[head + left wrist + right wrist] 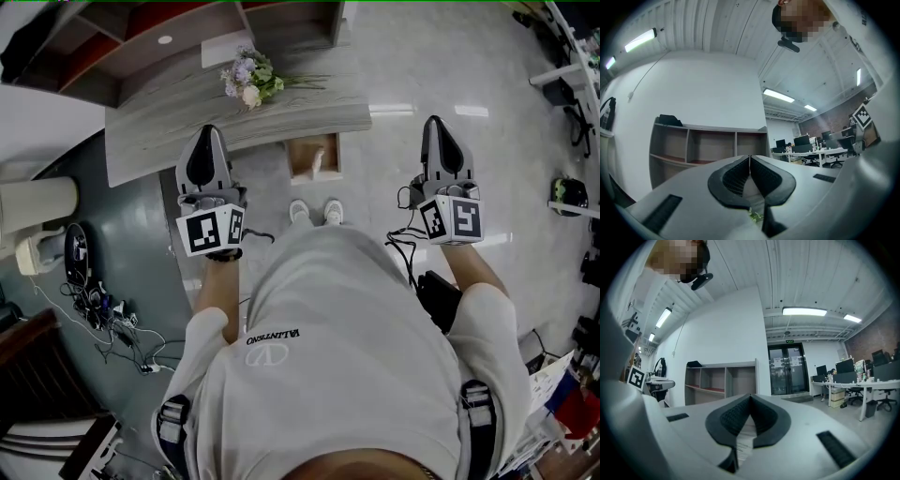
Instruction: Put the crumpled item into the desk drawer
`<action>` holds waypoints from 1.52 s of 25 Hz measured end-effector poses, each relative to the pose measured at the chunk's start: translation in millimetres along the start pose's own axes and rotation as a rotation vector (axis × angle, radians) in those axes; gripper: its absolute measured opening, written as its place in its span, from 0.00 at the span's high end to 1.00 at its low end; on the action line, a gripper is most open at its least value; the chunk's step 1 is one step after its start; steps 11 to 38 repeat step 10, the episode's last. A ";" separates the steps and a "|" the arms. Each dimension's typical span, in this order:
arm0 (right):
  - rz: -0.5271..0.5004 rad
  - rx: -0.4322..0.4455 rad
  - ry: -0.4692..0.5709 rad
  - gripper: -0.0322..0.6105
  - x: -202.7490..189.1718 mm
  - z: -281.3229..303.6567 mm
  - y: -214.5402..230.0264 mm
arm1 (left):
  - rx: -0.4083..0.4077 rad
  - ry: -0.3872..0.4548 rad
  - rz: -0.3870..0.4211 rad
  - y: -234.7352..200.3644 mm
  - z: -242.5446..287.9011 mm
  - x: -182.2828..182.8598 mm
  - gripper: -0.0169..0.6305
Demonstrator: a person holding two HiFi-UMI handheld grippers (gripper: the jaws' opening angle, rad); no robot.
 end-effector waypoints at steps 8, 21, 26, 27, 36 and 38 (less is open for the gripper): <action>0.003 0.007 -0.002 0.95 1.2 2.0 -2.7 | 0.008 -0.004 -0.022 -3.0 -3.4 0.4 0.96; 0.001 0.012 -0.002 0.95 1.5 2.4 -3.9 | 0.010 -0.005 -0.021 -3.4 -3.9 0.2 0.96; 0.001 0.012 -0.002 0.95 1.5 2.4 -3.9 | 0.010 -0.005 -0.021 -3.4 -3.9 0.2 0.96; 0.001 0.012 -0.002 0.95 1.5 2.4 -3.9 | 0.010 -0.005 -0.021 -3.4 -3.9 0.2 0.96; 0.001 0.012 -0.002 0.95 1.5 2.4 -3.9 | 0.010 -0.005 -0.021 -3.4 -3.9 0.2 0.96; 0.001 0.012 -0.002 0.95 1.5 2.4 -3.9 | 0.010 -0.005 -0.021 -3.4 -3.9 0.2 0.96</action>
Point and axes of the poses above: the fingertips, and each gripper's own axes: z forward along the fingers, y to its right, x out of its top, the point moved 8 cm from there along -z, backward along the fingers, and after that the axes turned 8 degrees about -y, right-handed, at the moved point
